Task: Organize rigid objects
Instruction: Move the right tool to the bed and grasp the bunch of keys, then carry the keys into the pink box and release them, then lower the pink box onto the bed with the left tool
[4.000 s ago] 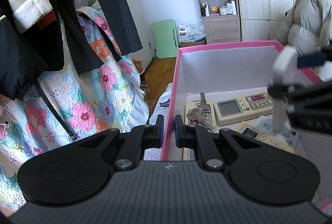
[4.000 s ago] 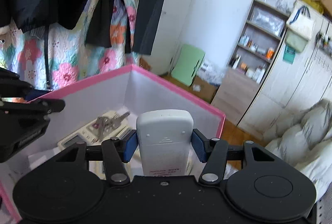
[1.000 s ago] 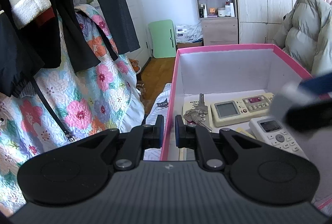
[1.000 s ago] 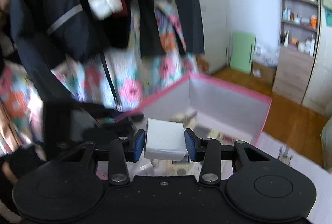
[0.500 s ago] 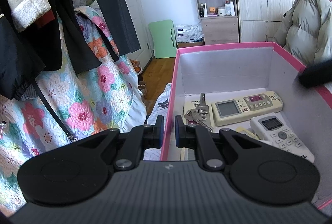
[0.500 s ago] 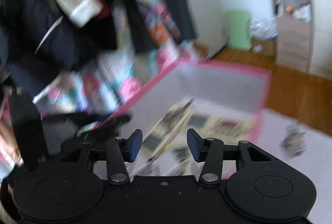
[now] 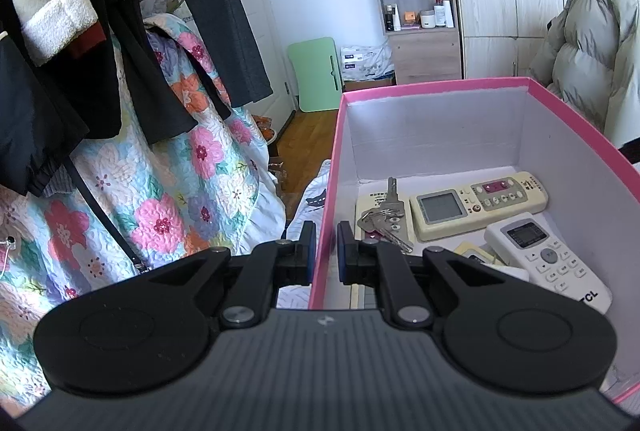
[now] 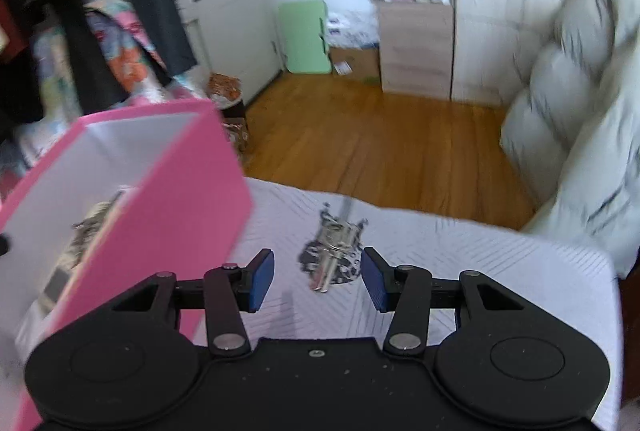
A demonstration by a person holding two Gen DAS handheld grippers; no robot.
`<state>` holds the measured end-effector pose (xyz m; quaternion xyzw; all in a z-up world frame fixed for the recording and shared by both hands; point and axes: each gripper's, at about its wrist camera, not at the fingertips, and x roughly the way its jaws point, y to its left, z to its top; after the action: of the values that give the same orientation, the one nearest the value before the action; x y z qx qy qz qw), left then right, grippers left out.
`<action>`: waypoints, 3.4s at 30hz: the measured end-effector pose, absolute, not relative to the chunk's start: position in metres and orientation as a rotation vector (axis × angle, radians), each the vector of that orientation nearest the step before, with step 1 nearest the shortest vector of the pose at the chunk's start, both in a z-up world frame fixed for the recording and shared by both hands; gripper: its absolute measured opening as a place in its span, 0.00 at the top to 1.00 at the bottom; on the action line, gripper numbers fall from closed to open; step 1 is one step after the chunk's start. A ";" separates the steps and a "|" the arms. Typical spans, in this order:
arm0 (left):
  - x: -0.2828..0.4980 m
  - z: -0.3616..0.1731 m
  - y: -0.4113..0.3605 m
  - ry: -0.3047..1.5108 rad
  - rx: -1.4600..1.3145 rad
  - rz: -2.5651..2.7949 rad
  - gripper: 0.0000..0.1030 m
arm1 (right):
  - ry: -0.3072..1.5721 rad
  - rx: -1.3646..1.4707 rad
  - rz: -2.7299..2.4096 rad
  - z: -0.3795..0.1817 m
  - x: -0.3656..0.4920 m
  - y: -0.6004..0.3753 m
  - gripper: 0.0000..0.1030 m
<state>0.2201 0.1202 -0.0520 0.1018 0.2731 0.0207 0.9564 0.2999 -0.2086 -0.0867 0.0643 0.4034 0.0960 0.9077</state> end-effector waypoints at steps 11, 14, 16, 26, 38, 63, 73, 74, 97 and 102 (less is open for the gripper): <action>0.221 -0.052 0.119 0.556 0.215 0.046 0.91 | 0.757 0.013 0.153 -0.112 0.316 -0.186 0.73; 0.221 -0.052 0.119 0.556 0.213 0.045 0.91 | 0.711 0.110 0.199 -0.102 0.304 -0.194 0.73; 0.222 -0.052 0.119 0.555 0.215 0.047 0.91 | 0.660 0.118 0.204 -0.089 0.290 -0.194 0.74; 0.221 -0.052 0.118 0.555 0.208 0.045 0.91 | 0.538 0.121 0.277 -0.042 0.256 -0.181 0.97; 0.221 -0.053 0.119 0.556 0.205 0.045 0.91 | 0.417 0.110 0.494 0.038 0.231 -0.141 0.98; 0.221 -0.053 0.123 0.555 0.190 0.042 0.91 | 0.577 0.183 0.466 -0.003 0.201 -0.148 0.92; 0.223 -0.051 0.129 0.579 0.150 0.043 0.91 | 0.597 0.163 0.443 -0.004 0.183 -0.143 0.90; 0.223 -0.051 0.131 0.585 0.143 0.042 0.91 | 0.600 0.162 0.440 -0.004 0.181 -0.144 0.88; 0.145 0.008 0.134 0.551 0.062 0.031 0.87 | 0.515 0.103 0.374 0.024 0.107 -0.141 0.69; 0.122 0.019 0.122 0.536 0.064 0.004 0.86 | 0.516 0.086 0.346 0.024 0.097 -0.143 0.67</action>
<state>0.1219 0.1224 0.0185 0.0315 0.2647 0.0021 0.9638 0.0972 -0.1433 0.0243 0.0422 0.2536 0.1702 0.9513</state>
